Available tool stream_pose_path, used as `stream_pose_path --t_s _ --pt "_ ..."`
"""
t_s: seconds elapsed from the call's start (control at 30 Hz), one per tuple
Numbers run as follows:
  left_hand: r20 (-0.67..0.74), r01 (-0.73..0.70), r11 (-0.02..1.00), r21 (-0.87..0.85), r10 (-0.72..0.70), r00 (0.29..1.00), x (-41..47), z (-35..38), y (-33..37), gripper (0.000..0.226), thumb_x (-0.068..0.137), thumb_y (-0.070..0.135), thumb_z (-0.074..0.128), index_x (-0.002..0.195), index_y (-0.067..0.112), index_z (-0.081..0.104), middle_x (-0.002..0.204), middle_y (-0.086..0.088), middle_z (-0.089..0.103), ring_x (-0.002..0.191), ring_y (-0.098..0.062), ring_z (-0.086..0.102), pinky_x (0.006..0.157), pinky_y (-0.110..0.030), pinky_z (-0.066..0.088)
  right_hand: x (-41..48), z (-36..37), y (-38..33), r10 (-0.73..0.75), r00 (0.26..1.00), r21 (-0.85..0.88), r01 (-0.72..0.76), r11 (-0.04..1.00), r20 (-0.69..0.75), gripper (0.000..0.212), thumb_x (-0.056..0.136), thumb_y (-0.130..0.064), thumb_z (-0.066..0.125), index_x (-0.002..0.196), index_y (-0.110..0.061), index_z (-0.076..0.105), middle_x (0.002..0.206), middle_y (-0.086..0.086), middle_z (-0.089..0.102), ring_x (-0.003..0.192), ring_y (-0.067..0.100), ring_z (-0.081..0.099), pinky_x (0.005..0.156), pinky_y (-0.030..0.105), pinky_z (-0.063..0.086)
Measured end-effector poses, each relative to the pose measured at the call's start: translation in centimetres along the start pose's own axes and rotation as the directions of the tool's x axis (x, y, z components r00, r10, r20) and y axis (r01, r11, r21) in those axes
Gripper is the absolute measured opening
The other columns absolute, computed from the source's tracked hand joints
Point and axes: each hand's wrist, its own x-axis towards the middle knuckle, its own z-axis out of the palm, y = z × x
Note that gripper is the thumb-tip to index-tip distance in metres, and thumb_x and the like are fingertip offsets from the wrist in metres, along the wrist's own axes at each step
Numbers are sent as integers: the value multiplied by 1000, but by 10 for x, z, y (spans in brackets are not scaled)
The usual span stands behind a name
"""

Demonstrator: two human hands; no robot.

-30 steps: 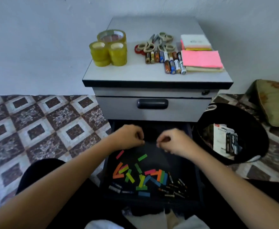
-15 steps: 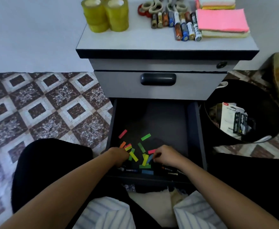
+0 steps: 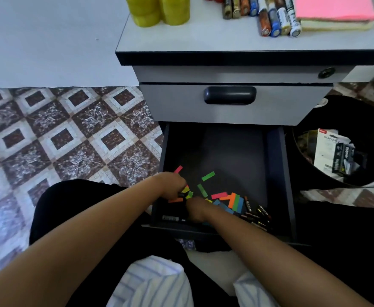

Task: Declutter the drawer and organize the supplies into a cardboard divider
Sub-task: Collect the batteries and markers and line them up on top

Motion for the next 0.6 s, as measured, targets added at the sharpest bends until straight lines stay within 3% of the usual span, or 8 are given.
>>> stream_pose_path --t_s 0.17,0.27,0.33,0.47,0.6 --pt "89 -37 999 39 34 995 4 13 6 28 94 18 49 116 2 56 120 -18 58 111 -32 55 89 -37 43 -5 -6 1 21 997 -20 -20 1000 68 30 93 -8 50 121 3 54 122 20 57 110 33 56 88 34 45" --pt "207 -48 998 50 37 978 8 25 12 30 93 11 49 121 0 54 126 -18 56 116 -32 53 93 -37 42 -15 -19 21 17 998 124 -24 992 61 15 92 -17 55 97 -4 62 92 11 60 80 22 57 64 28 44" --pt "248 -34 999 42 23 969 9 31 17 34 94 9 48 127 0 49 129 -17 53 119 -32 51 95 -38 42 -24 -30 41 45 998 240 -57 969 54 18 90 -20 59 99 -7 66 89 6 60 74 15 54 55 22 42" --pt "256 -16 1000 15 12 966 10 39 22 41 96 11 47 135 1 42 138 -16 45 126 -30 45 99 -39 40 -53 -65 88 108 994 394 -86 915 -35 24 87 -21 65 109 -15 65 87 -7 60 72 7 54 58 22 45" --pt "228 25 999 -29 -18 973 14 43 22 42 96 15 49 135 4 41 138 -15 46 127 -29 45 99 -39 39 -74 -79 124 202 975 320 -164 933 -92 20 85 -21 68 102 -11 71 77 -7 61 69 8 53 59 21 43"
